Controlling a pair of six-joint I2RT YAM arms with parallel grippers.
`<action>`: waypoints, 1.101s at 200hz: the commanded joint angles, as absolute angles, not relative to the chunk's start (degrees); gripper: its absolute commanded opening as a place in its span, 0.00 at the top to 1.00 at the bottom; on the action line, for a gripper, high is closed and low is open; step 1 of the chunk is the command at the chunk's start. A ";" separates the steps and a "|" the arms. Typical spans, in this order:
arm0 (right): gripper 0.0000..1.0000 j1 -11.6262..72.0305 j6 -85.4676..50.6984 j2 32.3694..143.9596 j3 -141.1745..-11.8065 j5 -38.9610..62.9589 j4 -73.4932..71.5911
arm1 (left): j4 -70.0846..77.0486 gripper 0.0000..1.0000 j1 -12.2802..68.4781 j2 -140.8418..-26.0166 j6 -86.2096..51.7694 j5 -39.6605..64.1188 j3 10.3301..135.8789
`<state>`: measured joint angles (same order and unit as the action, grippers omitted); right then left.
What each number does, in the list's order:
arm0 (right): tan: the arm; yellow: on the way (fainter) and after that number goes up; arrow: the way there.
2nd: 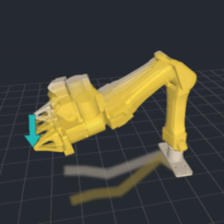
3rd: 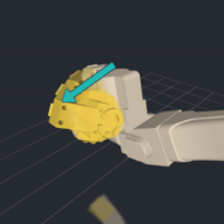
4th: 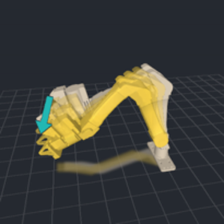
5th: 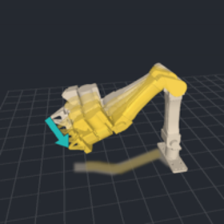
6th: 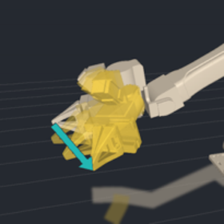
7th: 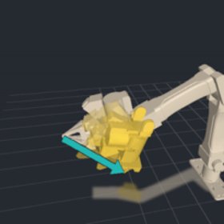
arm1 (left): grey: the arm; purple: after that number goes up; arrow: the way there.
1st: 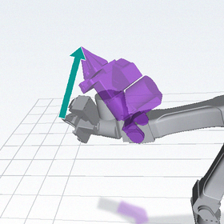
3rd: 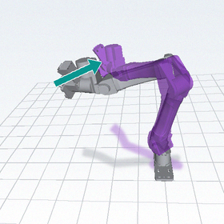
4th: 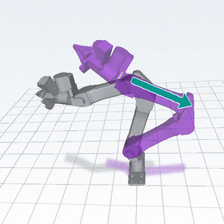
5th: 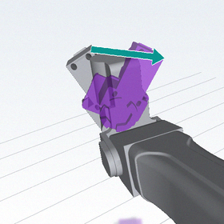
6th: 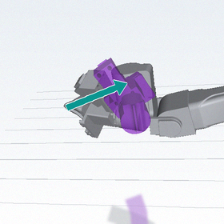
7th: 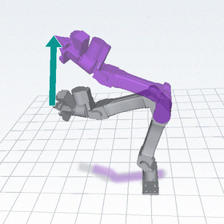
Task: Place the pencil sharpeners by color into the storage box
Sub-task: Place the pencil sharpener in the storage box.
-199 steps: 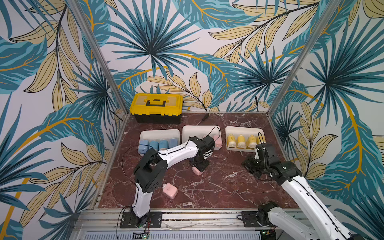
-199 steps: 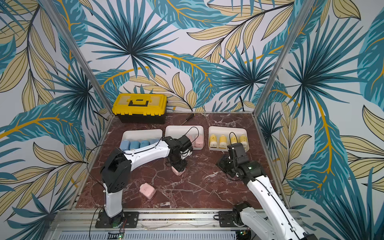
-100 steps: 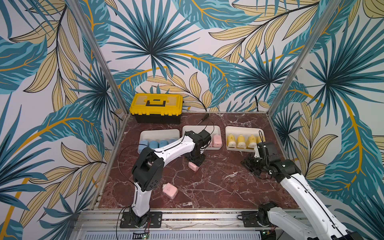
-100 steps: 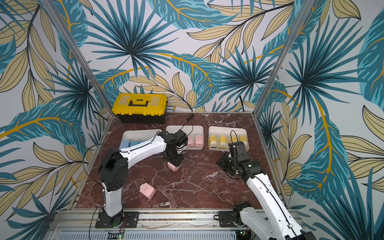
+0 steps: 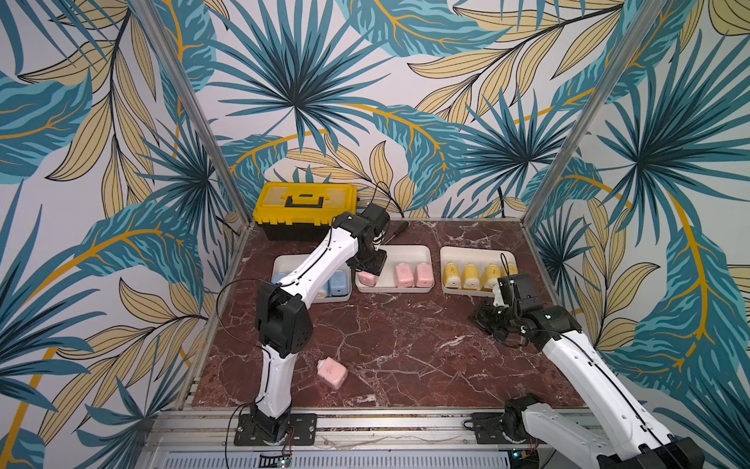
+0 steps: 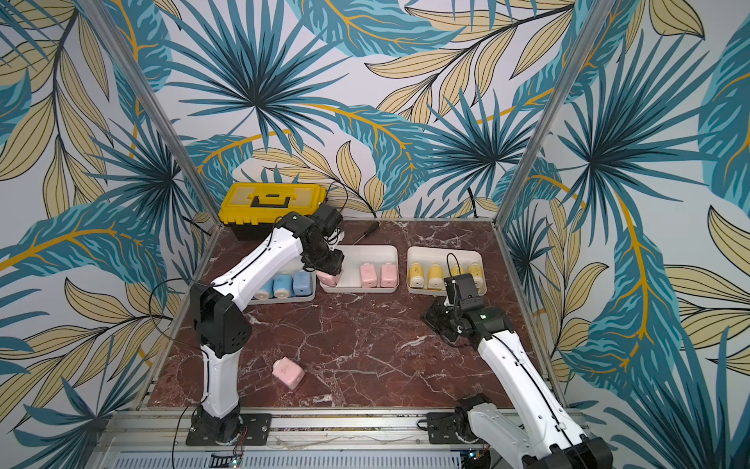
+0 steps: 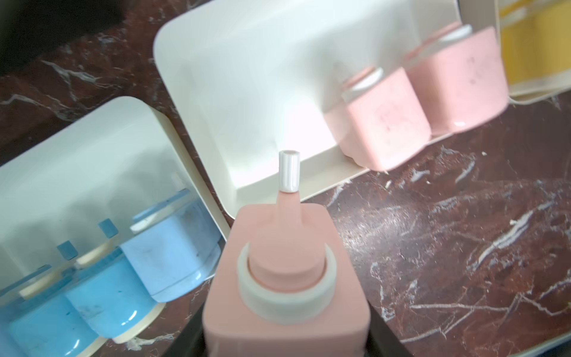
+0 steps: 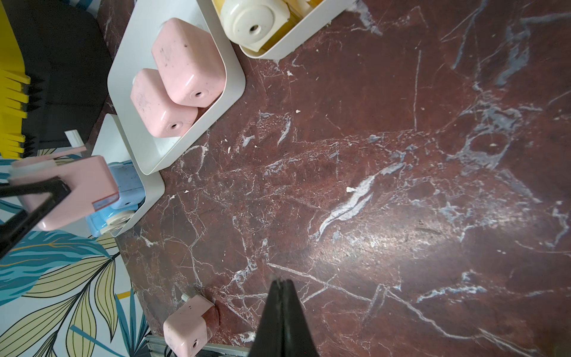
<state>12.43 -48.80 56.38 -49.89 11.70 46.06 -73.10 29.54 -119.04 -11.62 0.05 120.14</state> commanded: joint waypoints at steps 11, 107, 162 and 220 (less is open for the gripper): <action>0.95 12.13 -47.82 57.37 -49.84 12.26 44.97 | -75.72 0.60 26.79 -126.15 -13.39 1.23 128.01; 0.95 11.87 -48.60 58.80 -48.80 12.94 43.46 | -75.88 0.62 25.24 -136.05 -18.28 1.25 134.98; 0.95 11.78 -48.86 58.89 -47.22 13.68 42.20 | -76.10 0.62 25.40 -135.75 -22.22 0.88 132.50; 0.95 11.44 -48.09 58.16 -46.41 14.40 42.19 | -75.94 0.62 26.12 -136.40 -24.80 0.09 131.34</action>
<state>11.86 -48.82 58.61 -47.62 13.69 42.28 -75.72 25.85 -136.86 -22.74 0.95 132.35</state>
